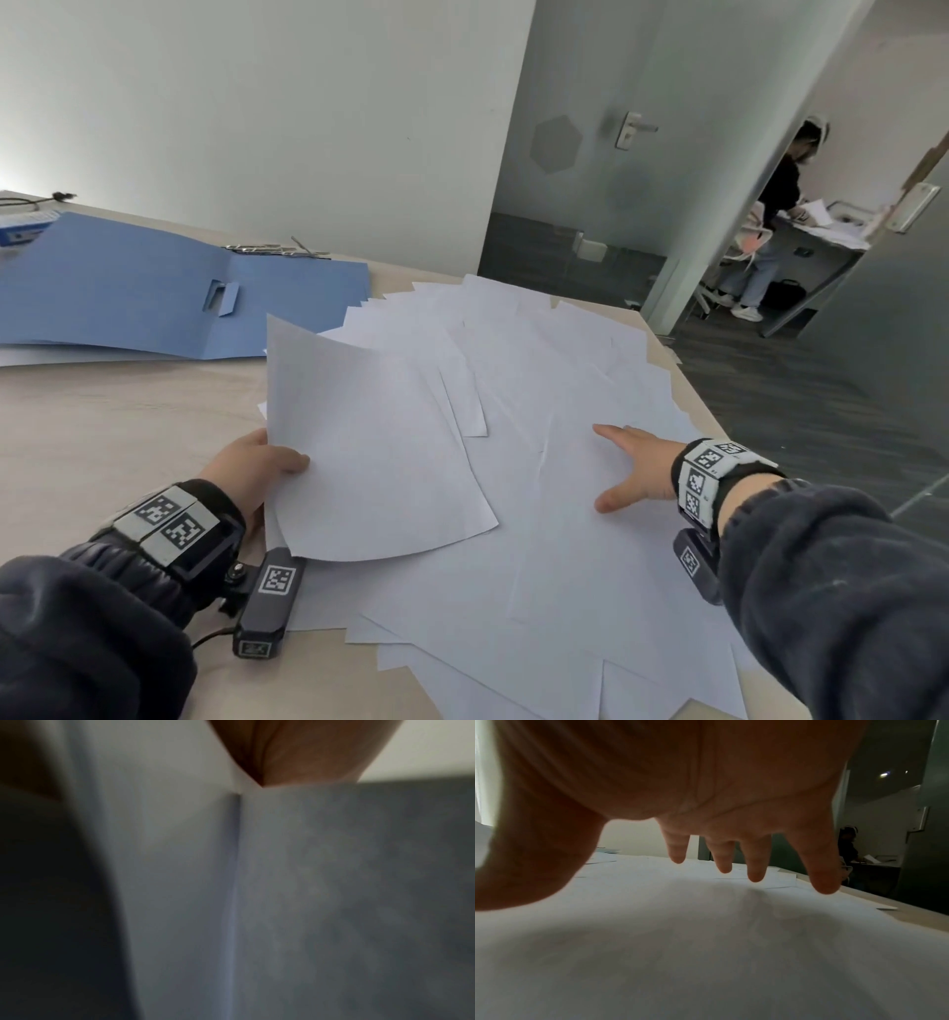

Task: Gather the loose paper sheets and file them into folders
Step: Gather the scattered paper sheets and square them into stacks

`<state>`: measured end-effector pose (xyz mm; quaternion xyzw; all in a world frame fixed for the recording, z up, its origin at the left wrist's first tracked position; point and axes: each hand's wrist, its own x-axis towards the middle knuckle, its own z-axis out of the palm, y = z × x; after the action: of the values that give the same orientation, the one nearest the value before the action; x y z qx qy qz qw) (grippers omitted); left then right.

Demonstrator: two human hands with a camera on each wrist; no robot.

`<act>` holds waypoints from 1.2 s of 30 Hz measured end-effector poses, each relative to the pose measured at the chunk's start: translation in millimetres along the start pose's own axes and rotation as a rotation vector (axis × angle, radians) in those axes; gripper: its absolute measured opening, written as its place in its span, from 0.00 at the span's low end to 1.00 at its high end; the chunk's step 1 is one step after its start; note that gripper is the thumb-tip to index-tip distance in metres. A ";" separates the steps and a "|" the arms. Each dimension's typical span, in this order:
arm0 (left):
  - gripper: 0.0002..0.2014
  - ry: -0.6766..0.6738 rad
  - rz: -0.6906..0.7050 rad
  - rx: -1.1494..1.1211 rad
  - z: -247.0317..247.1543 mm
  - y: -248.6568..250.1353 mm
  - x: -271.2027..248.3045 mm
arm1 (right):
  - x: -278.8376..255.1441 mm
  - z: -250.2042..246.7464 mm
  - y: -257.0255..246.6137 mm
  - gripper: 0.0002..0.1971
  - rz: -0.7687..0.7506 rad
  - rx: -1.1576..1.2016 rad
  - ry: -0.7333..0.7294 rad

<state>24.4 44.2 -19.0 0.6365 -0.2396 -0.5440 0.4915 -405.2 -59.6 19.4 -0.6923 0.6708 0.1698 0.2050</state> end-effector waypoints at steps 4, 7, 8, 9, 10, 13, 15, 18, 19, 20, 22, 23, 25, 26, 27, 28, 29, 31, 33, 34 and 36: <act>0.19 0.000 -0.003 -0.005 1.1 0.8 -1.6 | 9.3 -1.9 0.9 0.72 0.046 0.006 0.014; 0.19 0.003 -0.012 -0.001 1.2 0.0 -0.8 | 17.7 -6.4 5.8 0.74 0.041 0.037 0.070; 0.18 0.006 -0.014 0.003 1.4 0.2 -0.3 | 21.2 -7.7 7.8 0.77 0.044 0.045 0.087; 0.18 0.008 -0.014 0.008 1.9 0.4 0.2 | 25.6 -8.5 9.8 0.80 0.055 0.045 0.098; 0.18 0.009 -0.014 0.014 2.5 0.9 0.4 | 29.3 -9.3 12.0 0.79 0.064 0.039 0.109; 0.17 0.016 -0.014 0.036 3.8 2.2 1.5 | 38.8 -11.1 15.1 0.70 0.084 0.001 0.148; 0.16 0.021 -0.018 0.046 3.8 2.6 2.4 | 42.4 -12.8 14.5 0.62 0.105 -0.011 0.153; 0.16 0.026 -0.018 0.067 3.0 2.7 4.5 | 46.0 -15.6 12.9 0.28 0.095 0.036 0.195; 0.16 0.024 -0.013 0.072 3.2 3.4 4.7 | 46.4 -17.4 11.9 0.17 0.074 0.039 0.225; 0.15 0.023 -0.007 0.077 3.4 4.2 3.7 | 46.2 -19.8 11.0 0.11 0.041 0.030 0.253; 0.14 0.018 -0.003 0.088 4.3 5.5 2.0 | 48.4 -25.2 10.6 0.07 -0.021 0.034 0.286; 0.14 0.013 -0.003 0.090 4.5 5.7 1.6 | 49.4 -28.4 10.0 0.06 -0.046 0.052 0.295; 0.14 0.003 -0.006 0.092 4.8 5.1 1.3 | 53.7 -35.5 6.9 0.05 -0.073 0.075 0.332; 0.14 0.001 -0.008 0.097 4.8 4.9 1.6 | 56.5 -39.9 3.4 0.05 -0.074 0.076 0.357; 0.14 -0.002 -0.010 0.103 4.9 5.2 2.2 | 59.9 -43.9 -1.7 0.05 -0.067 0.064 0.387; 0.15 -0.005 -0.011 0.109 5.1 5.7 2.7 | 63.7 -48.6 -8.7 0.05 -0.051 0.036 0.423; 0.15 -0.007 -0.011 0.113 5.4 6.6 3.3 | 67.5 -53.5 -16.9 0.05 -0.027 -0.004 0.461; 0.15 -0.007 -0.012 0.120 5.2 7.6 4.7 | 75.2 -65.0 -38.2 0.06 -0.013 -0.072 0.542; 0.15 -0.008 -0.018 0.127 4.3 7.0 6.8 | 84.0 -75.4 -60.5 0.08 -0.050 -0.046 0.599; 0.16 -0.009 -0.017 0.126 3.3 6.3 8.0 | 88.9 -79.1 -71.0 0.09 -0.063 -0.026 0.617; 0.16 -0.015 -0.015 0.122 2.3 5.5 9.6 | 97.1 -82.9 -89.7 0.09 -0.067 -0.023 0.642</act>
<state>26.3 33.1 -18.3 0.6628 -0.2711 -0.5371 0.4457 -314.8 -184.0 46.1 -0.7345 0.6760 -0.0565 -0.0195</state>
